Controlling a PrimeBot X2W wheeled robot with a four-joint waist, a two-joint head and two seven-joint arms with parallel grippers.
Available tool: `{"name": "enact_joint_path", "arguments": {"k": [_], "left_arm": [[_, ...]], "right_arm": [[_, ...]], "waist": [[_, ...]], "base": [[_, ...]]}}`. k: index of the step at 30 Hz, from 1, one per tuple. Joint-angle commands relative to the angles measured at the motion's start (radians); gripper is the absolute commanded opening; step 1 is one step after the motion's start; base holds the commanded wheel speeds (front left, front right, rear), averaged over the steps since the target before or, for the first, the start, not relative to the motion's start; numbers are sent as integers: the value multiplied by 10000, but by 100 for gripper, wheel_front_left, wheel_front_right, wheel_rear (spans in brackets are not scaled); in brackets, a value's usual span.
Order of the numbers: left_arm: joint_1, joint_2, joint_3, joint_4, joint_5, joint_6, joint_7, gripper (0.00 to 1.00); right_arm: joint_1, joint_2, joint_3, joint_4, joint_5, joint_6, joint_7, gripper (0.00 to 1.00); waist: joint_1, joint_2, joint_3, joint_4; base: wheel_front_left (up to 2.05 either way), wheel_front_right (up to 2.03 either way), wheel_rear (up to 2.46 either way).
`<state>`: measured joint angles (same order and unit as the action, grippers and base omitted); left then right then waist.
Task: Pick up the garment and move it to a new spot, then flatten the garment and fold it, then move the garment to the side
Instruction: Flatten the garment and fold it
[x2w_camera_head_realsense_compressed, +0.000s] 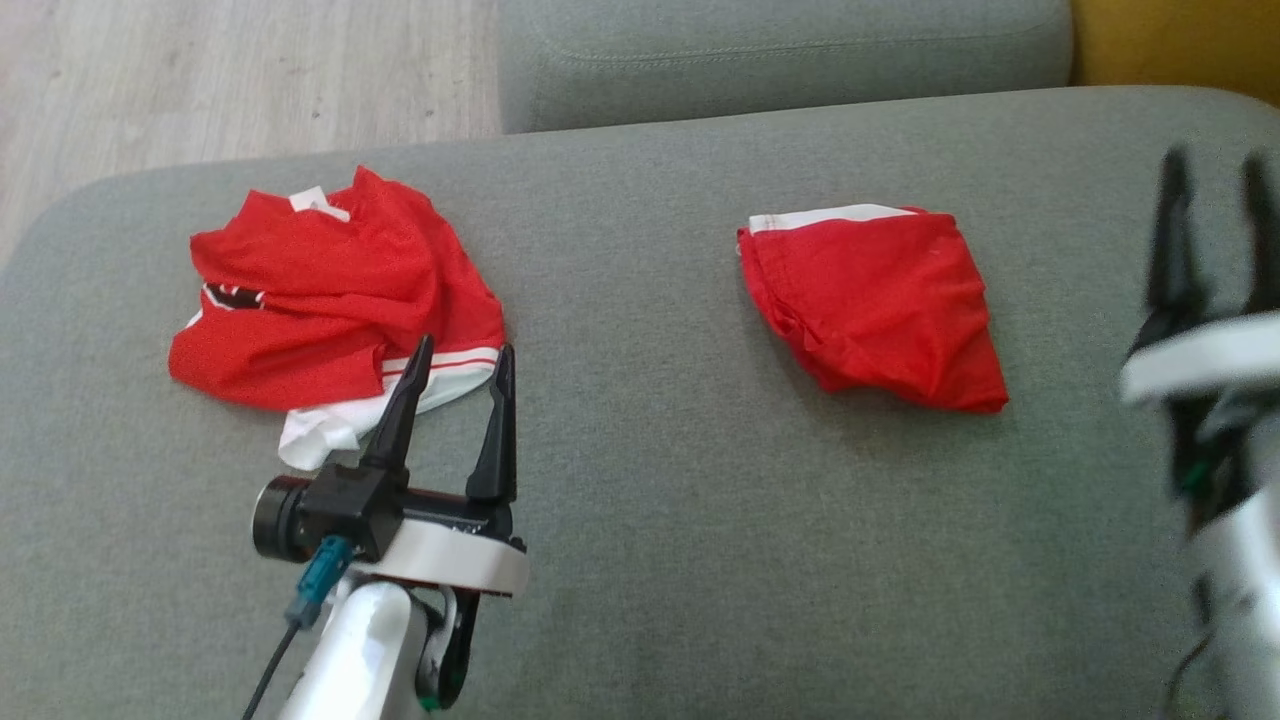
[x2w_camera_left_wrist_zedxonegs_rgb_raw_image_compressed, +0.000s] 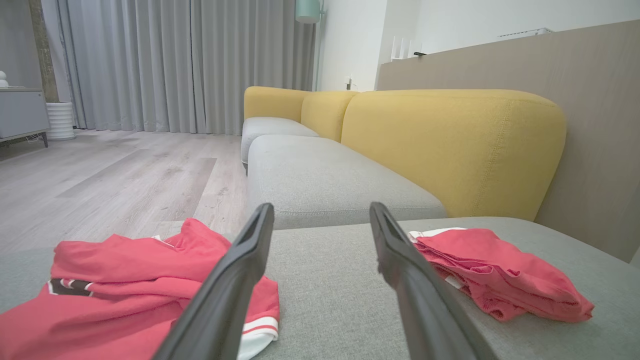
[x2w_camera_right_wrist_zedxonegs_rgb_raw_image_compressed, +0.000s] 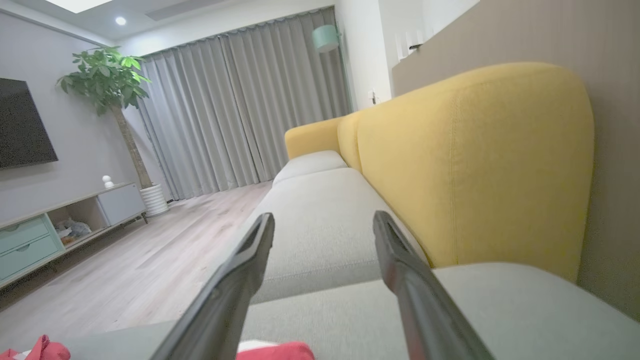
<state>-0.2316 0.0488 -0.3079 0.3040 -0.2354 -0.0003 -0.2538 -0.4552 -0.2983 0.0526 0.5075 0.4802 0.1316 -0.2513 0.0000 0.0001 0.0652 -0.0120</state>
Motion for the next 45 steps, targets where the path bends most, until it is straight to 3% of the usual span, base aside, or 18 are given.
{"name": "enact_joint_path", "arguments": {"k": [1,5,8,20,21,27,35,41,45], "left_arm": [[-163,61,399,-330,-25,-22,-80,100],[85,47,416,-220,-22,-75,-80,100],[248,37,435,-148,-21,-97,-80,100],[122,19,358,-197,57,-245,-80,100],[65,18,334,-221,66,-255,-80,100],[-261,16,152,-355,59,-278,-80,100],[-519,15,-47,-287,-15,-289,-80,100],[-519,15,-38,-209,-35,-241,-80,100],[-478,15,-29,-175,-27,-189,-80,100]], "right_arm": [[638,486,-172,-690,-613,-9,-101,100],[2131,1809,-942,-1664,-1845,-9,-102,100],[2884,2257,-1262,-2088,-2339,-9,-103,100],[2952,2476,-1253,-2713,-2740,-9,-78,100],[2819,2477,-1220,-2716,-2792,-9,-44,0],[1506,2478,-873,-2232,-3342,-9,345,0],[-32,2414,171,485,-3631,-9,974,0],[-201,2420,1419,2335,-3398,-9,828,0],[-352,2402,1782,2891,-3084,-9,459,0]], "waist": [[0,-1,-42,-43],[0,-1,-78,-41],[0,-1,-41,-12],[0,-1,483,334],[0,-1,590,401],[0,-1,1317,867],[0,-1,1745,1467],[0,-1,1600,1565],[0,-1,1436,1466]], "base": [[0,0,0],[0,0,0],[0,0,0],[0,0,0],[0,0,0],[0,0,0],[0,0,0],[0,0,0],[0,0,0]]}}
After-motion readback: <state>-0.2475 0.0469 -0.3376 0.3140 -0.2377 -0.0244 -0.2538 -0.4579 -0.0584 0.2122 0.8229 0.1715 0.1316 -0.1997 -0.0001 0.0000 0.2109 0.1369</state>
